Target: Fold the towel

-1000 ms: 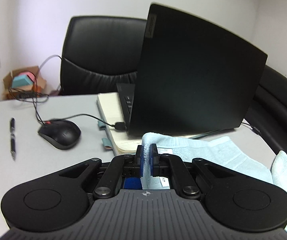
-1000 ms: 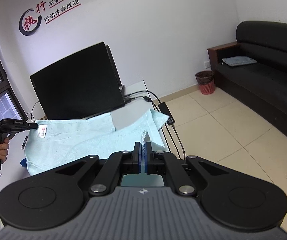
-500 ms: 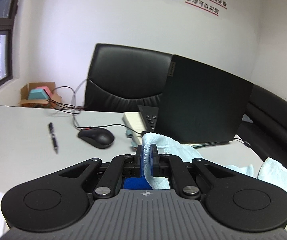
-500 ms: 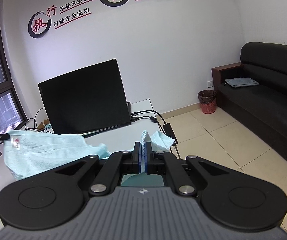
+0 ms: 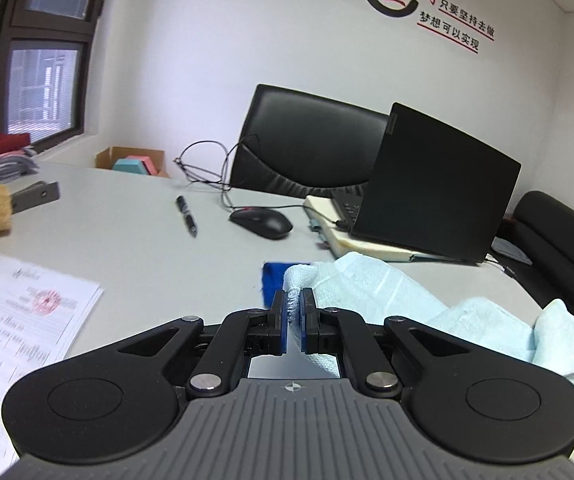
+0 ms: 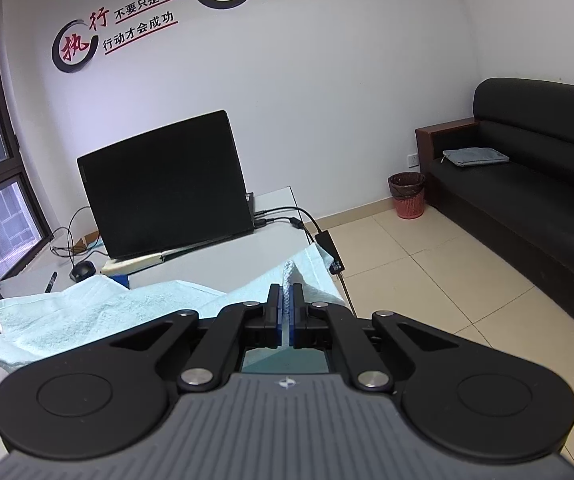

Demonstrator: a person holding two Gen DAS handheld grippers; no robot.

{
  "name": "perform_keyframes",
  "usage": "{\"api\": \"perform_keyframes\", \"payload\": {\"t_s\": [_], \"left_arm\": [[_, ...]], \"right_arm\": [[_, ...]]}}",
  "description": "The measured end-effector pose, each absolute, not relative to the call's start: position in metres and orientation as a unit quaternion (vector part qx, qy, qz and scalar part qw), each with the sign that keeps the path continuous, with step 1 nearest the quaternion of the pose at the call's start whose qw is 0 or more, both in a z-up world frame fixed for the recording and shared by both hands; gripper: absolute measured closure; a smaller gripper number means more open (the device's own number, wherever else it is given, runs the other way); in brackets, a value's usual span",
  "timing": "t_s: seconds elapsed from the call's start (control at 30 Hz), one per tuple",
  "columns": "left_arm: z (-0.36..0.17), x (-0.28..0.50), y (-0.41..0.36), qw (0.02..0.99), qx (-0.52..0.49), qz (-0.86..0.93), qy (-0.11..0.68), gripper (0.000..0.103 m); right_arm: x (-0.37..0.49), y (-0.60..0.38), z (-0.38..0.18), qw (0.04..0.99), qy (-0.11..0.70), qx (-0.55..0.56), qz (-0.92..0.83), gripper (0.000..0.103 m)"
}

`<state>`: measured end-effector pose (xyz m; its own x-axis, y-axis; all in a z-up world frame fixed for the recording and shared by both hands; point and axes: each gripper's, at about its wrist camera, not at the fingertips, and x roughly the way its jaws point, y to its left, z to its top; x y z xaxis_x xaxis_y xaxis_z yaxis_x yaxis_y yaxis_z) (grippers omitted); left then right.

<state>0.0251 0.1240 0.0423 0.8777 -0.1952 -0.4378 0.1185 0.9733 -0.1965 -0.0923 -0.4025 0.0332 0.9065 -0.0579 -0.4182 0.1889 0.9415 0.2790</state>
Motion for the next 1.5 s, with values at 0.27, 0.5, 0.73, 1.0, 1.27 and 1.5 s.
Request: {"api": "perform_keyframes", "payload": {"t_s": [0.27, 0.5, 0.73, 1.0, 1.27, 1.5], "left_arm": [[0.014, -0.037, 0.143, 0.959, -0.107, -0.046, 0.258, 0.096], [0.003, -0.075, 0.173, 0.952, -0.140, -0.007, 0.273, 0.096], [0.008, -0.115, 0.192, 0.953, -0.144, 0.010, 0.268, 0.096], [0.024, -0.141, 0.186, 0.958, -0.143, -0.012, 0.248, 0.096], [0.030, -0.150, 0.166, 0.955, -0.149, -0.062, 0.247, 0.096], [0.033, -0.140, 0.163, 0.955, -0.169, -0.053, 0.236, 0.096]], "right_arm": [[-0.111, -0.394, 0.010, 0.955, 0.244, 0.157, -0.057, 0.100], [-0.125, -0.380, 0.001, 0.954, 0.252, 0.157, -0.032, 0.100], [-0.141, -0.361, 0.014, 0.962, 0.232, 0.143, -0.013, 0.100], [-0.183, -0.364, 0.034, 0.969, 0.195, 0.147, -0.034, 0.100], [-0.225, -0.377, 0.040, 0.969, 0.180, 0.156, -0.068, 0.100], [-0.228, -0.389, 0.036, 0.967, 0.172, 0.171, -0.081, 0.100]]}}
